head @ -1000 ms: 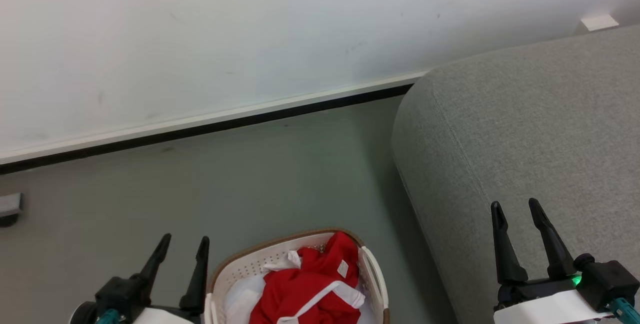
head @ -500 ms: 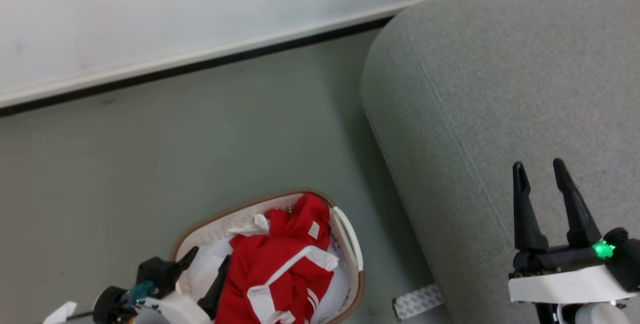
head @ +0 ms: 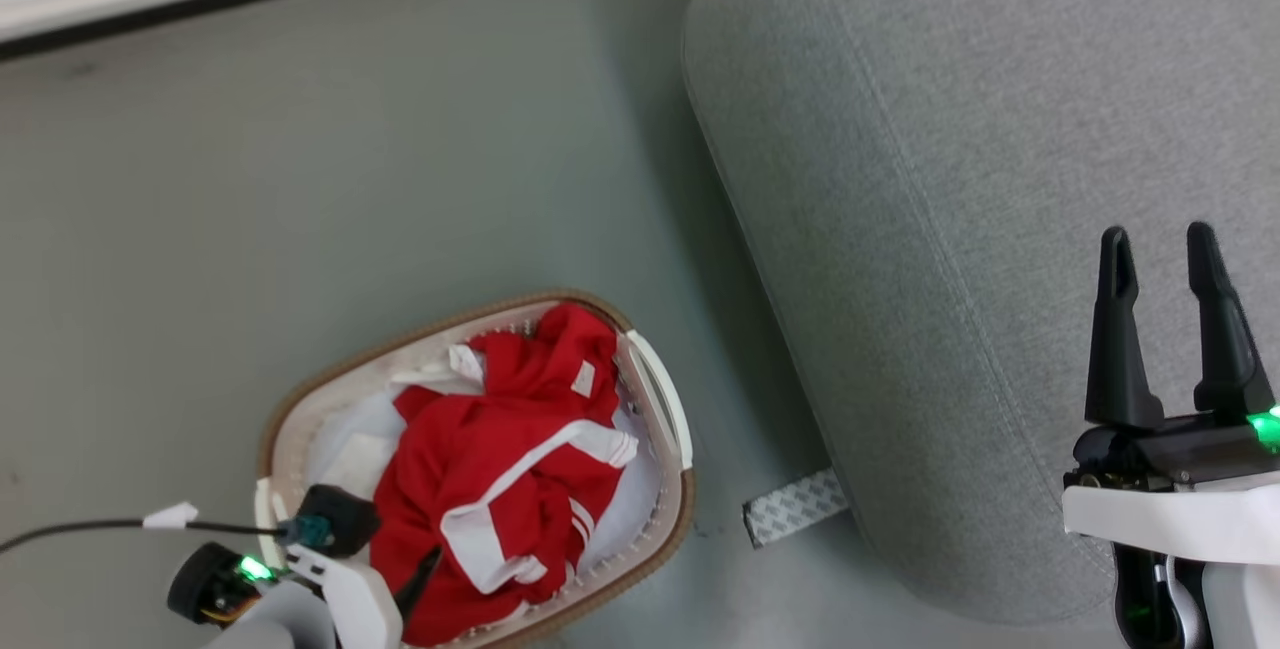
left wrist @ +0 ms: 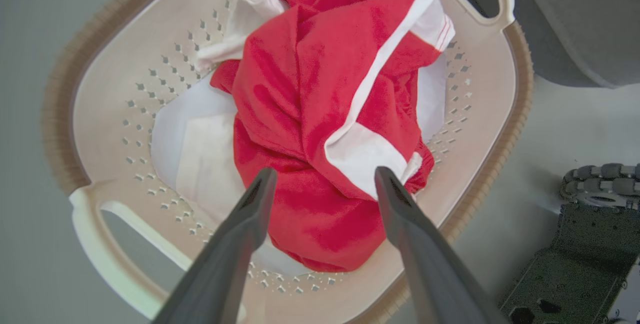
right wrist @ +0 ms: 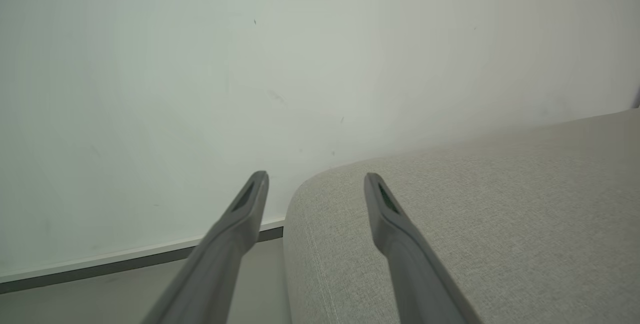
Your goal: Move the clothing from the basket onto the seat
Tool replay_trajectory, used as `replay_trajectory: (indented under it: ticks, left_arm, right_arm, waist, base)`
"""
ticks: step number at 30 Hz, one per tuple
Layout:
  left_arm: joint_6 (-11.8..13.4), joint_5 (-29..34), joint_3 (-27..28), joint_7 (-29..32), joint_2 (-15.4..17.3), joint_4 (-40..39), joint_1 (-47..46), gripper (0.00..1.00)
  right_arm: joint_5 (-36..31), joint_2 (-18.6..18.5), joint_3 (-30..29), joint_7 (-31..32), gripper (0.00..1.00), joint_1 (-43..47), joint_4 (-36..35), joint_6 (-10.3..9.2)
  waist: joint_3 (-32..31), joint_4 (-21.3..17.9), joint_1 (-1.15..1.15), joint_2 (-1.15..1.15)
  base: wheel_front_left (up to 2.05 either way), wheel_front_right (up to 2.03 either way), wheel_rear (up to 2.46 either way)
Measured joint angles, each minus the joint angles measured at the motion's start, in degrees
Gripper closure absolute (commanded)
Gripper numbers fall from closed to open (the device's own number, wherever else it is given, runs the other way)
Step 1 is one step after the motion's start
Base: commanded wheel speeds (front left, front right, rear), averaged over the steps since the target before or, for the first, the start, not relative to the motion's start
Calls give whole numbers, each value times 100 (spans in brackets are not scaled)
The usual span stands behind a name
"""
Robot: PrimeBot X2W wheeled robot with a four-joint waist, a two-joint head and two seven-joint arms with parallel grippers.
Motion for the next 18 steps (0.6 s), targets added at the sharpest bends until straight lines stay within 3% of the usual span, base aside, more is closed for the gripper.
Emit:
replay_trajectory:
  ticks: [10, 18]
  left_arm:
    - [1, -571, -1435, 252, 568, 169, -765, 0]
    - [9, -967, -2206, 287, 712, 159, -1346, 0]
  right_arm:
    - [249, -1, 57, 0, 0, -252, -312, 0]
    - [435, -2, 170, 0, 0, -250, -443, 0]
  waist:
    - [812, -261, 1, 0]
    - [1220, -539, 0, 0]
  base:
    - [0, 0, 0]
    - [0, 0, 0]
